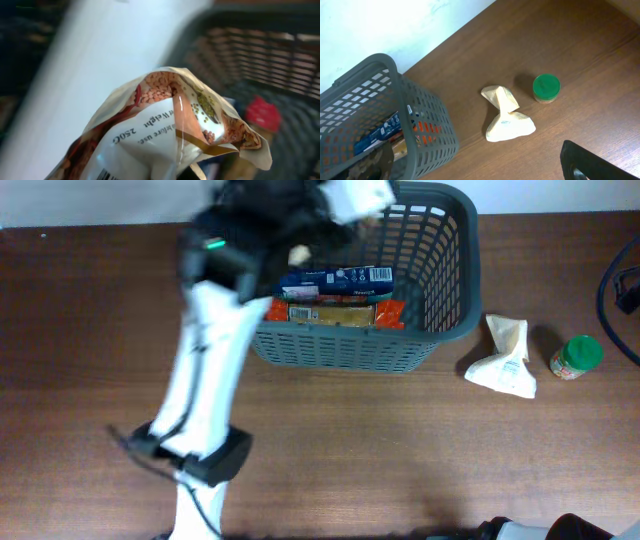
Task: Pack container
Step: 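Lift the rice pouch into the basket and open the left gripper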
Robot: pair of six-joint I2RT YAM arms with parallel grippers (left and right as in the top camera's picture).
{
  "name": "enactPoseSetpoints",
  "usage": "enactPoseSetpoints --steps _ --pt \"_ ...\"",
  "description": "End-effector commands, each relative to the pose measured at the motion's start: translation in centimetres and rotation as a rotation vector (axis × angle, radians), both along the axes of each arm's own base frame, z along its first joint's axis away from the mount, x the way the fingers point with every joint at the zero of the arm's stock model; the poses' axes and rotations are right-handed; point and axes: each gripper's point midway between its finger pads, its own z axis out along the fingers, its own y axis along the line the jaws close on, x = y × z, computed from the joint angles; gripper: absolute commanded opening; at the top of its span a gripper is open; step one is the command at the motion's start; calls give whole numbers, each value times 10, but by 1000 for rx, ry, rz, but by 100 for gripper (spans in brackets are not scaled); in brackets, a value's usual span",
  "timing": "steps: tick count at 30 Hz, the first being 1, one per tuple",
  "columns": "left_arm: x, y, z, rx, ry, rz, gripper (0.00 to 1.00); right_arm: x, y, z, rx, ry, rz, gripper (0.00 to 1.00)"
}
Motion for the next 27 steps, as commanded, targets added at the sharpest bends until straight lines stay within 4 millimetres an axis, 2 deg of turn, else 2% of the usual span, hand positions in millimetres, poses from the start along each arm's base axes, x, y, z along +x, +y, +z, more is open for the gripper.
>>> enactPoseSetpoints --steps 1,2,3,4,5,8,9,10,11,12,14,17,21,22,23,24,26,27 --pt "8 -58 -105 94 190 -161 2 0 -2 0 -7 -1 -3 99" --pt "6 -69 -127 114 230 -178 2 0 -2 0 -7 -1 -2 99" --pt "5 -73 -137 127 248 -186 2 0 -2 0 -7 -1 -2 99" --pt "0 -83 -162 158 298 -203 2 0 -2 0 -7 -1 -2 99" --pt "-7 -89 -178 181 334 -218 2 0 -2 0 -7 -1 -2 99" --pt "-29 -102 -203 231 408 -253 2 0 -2 0 -7 -1 -2 99" --pt "-32 -106 -203 231 413 -253 13 0 -2 0 -7 -1 -2 99" --pt "-35 -108 -202 226 416 -251 35 0 -2 0 -7 -1 -2 99" --pt "-36 -110 -200 213 421 -239 76 0 -2 0 -7 -1 -2 99" --pt "-36 -110 -198 205 424 -222 99 0 -2 0 -7 -1 -2 99" --pt "-31 -103 -190 186 422 -147 99 0 -2 0 -7 -1 -3 99" --pt "-14 -77 -156 160 347 5 99 0 -2 0 -7 -1 -2 99" --pt "-2 -28 -74 -17 251 171 99 0 -2 0 -7 -1 -2 99" --pt "0 0 -42 -108 231 253 99 0 -2 0 -7 -1 -2 99" --pt "1 13 -30 -146 225 290 99 0 -2 0 -7 -1 -2 99" --pt "0 37 -13 -203 223 356 99 0 -2 0 -7 -1 -2 99" --pt "-4 92 9 -306 245 512 99 0 -2 0 -7 -1 -2 99" --pt "-7 127 14 -349 264 609 99 0 -2 0 -7 -1 -2 99"
